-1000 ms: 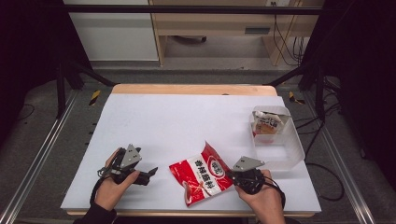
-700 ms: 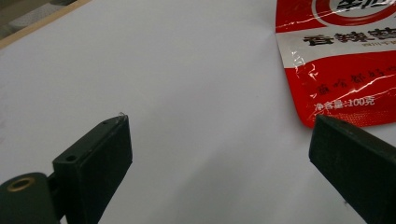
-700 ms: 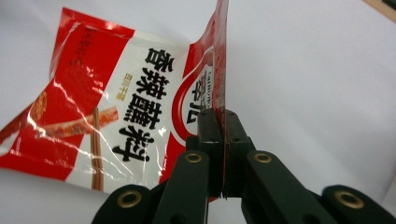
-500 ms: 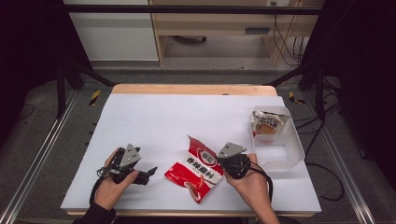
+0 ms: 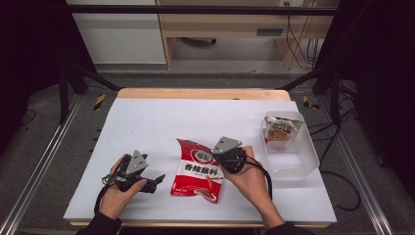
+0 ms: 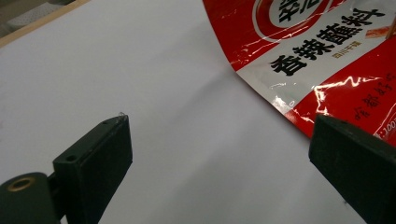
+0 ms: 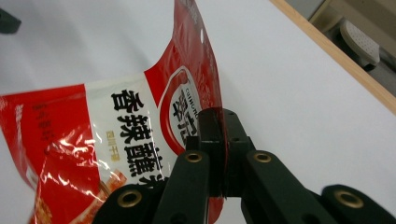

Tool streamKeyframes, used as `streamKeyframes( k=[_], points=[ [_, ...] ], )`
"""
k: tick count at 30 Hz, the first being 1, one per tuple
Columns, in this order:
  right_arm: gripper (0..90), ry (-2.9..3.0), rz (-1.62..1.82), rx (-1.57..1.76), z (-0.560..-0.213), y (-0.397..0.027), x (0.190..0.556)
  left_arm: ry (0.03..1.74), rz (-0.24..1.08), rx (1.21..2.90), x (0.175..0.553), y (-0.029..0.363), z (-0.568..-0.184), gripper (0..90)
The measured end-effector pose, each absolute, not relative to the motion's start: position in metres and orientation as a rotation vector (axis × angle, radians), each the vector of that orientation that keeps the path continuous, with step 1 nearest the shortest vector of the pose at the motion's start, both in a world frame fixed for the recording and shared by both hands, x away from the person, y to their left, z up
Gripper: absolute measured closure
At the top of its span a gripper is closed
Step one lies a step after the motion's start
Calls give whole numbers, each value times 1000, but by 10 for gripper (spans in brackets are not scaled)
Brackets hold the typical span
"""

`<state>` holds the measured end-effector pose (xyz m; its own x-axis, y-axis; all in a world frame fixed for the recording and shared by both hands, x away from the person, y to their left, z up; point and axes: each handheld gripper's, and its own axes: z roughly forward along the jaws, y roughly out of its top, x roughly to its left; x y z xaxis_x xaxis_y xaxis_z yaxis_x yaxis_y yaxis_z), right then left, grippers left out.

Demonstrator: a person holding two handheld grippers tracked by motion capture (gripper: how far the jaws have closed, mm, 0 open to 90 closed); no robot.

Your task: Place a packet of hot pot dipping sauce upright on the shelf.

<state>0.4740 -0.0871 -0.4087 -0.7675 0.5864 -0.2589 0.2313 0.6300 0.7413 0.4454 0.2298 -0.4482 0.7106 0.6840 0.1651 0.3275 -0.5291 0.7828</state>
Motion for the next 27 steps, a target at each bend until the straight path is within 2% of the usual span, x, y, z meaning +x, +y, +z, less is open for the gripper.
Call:
streamKeyframes(
  k=[7, 27],
  points=[
    [900, 2353, 1015, 575, -404, -70, 481, 764, 587, 2141, 448, 225, -449, 69],
    [900, 2258, 1112, 498, -392, -54, 457, 724, 626, 2081, 452, 216, -441, 160]
  ],
)
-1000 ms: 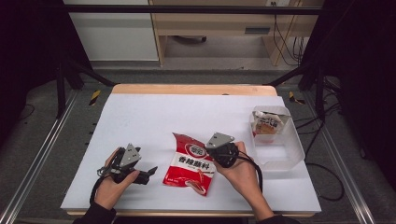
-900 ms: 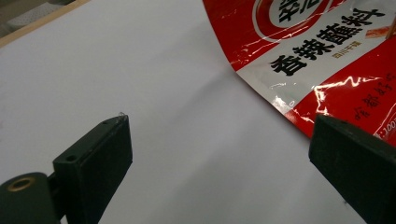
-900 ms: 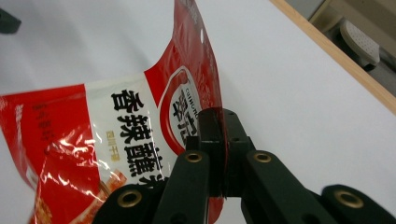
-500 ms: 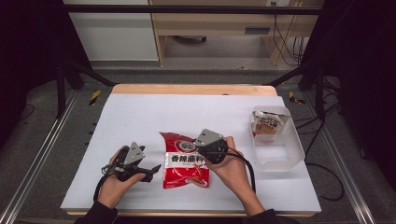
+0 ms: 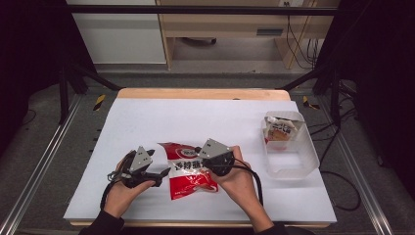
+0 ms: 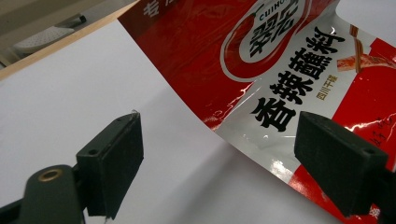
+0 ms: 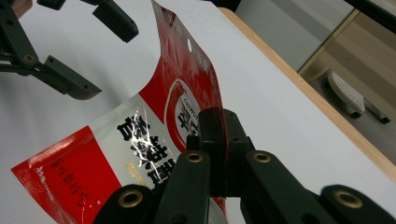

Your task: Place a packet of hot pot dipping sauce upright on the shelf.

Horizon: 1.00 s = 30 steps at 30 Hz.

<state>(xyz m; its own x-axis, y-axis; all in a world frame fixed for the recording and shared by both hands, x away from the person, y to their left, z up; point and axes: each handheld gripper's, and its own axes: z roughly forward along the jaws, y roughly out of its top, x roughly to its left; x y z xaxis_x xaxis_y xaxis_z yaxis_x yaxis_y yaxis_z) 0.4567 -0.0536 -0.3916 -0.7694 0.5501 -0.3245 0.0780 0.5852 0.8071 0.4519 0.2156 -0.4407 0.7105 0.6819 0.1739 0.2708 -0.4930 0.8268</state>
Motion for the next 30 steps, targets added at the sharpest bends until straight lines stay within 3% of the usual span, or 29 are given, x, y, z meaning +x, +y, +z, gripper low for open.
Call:
streamKeyframes(
  k=[9, 30],
  points=[
    [900, 2244, 1153, 492, -385, -56, 454, 732, 614, 2045, 459, 217, -440, 202],
    [900, 2247, 1206, 455, -374, -57, 449, 605, 524, 2012, 481, 222, -421, 534]
  ],
)
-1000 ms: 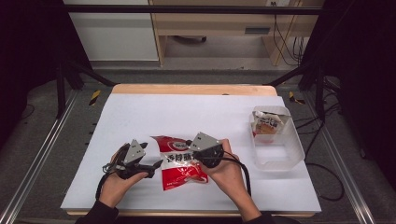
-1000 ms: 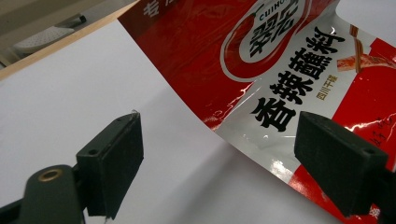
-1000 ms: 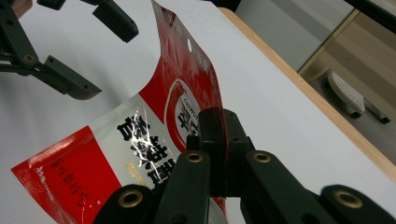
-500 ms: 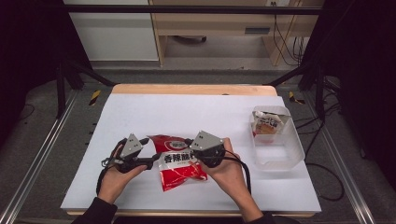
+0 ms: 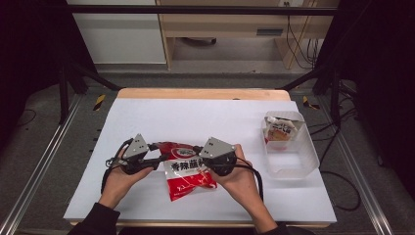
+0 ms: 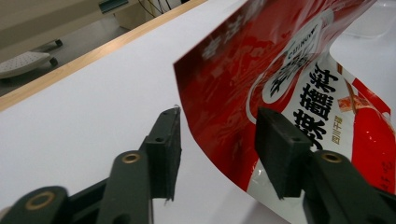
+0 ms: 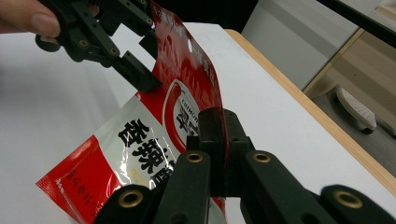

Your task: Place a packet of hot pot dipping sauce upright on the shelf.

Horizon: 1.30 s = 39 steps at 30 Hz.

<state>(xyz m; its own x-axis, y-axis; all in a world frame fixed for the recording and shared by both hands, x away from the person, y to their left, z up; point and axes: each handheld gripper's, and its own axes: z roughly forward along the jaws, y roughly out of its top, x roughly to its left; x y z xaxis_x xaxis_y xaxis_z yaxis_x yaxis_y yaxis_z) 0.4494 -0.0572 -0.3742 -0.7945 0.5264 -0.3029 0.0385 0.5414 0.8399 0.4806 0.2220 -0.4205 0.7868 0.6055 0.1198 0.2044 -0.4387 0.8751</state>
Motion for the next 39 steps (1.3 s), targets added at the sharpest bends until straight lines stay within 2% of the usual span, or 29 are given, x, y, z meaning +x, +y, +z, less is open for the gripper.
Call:
streamKeyframes(
  k=[5, 16, 19, 25, 32, 39],
  points=[
    [900, 2254, 1204, 457, -374, -59, 450, 578, 510, 2013, 484, 218, -420, 602],
    [896, 2290, 1194, 496, -370, -76, 456, 536, 431, 2028, 478, 214, -405, 884],
    [871, 2305, 1182, 496, -367, -80, 457, 521, 435, 2030, 475, 210, -397, 899],
    [716, 2319, 1141, 493, -354, -91, 461, 472, 455, 2019, 465, 205, -382, 900],
    [450, 2439, 960, 437, -337, -93, 466, 442, 478, 2010, 459, 204, -371, 900],
    [307, 2554, 853, 390, -321, -86, 474, 418, 483, 2013, 455, 202, -367, 900]
  ],
)
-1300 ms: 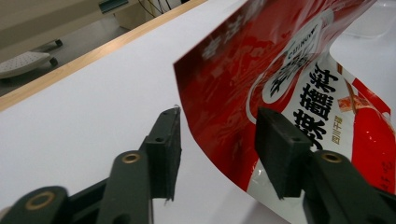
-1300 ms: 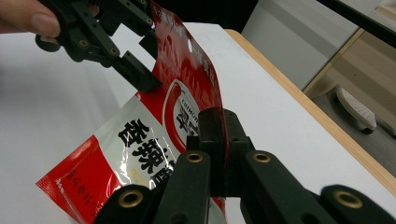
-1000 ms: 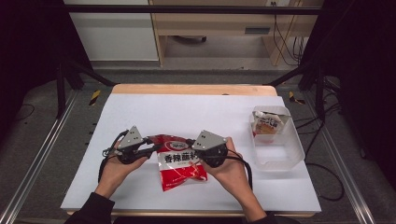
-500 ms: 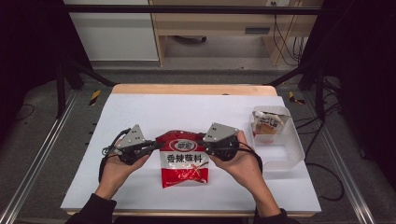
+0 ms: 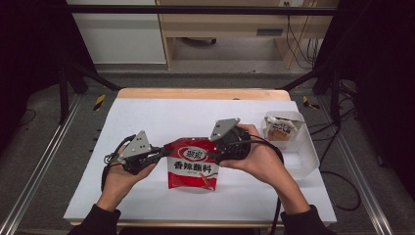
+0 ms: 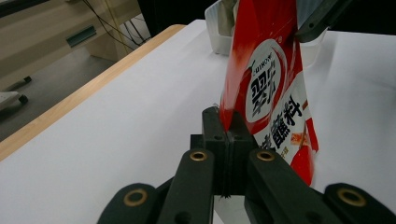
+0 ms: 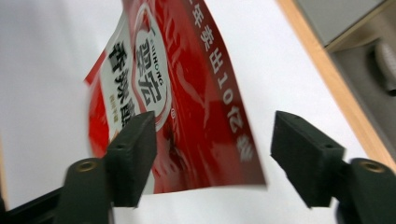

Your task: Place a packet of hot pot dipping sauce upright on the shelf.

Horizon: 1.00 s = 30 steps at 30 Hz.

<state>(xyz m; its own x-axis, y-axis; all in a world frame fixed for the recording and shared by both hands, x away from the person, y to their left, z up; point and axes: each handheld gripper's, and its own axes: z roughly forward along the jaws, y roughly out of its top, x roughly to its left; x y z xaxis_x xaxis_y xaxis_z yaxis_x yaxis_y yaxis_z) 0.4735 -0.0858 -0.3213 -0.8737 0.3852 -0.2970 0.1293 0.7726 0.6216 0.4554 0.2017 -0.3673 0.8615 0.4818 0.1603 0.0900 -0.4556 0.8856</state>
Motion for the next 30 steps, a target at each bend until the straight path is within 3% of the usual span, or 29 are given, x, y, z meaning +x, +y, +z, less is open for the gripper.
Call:
streamKeyframes(
  k=[3, 7, 15, 24, 28, 30],
  points=[
    [303, 2625, 784, 359, -317, -80, 478, 411, 487, 2014, 454, 201, -366, 900],
    [377, 2678, 734, 330, -310, -75, 480, 407, 487, 2015, 453, 201, -365, 900],
    [581, 2804, 634, 270, -303, -63, 482, 395, 489, 2010, 450, 199, -362, 900],
    [875, 2837, 623, 296, -305, -61, 485, 401, 479, 1992, 451, 202, -361, 900],
    [895, 2811, 634, 296, -299, -61, 486, 403, 458, 1969, 451, 204, -360, 892],
    [896, 2795, 635, 303, -295, -60, 487, 414, 462, 1957, 452, 205, -360, 833]
  ],
)
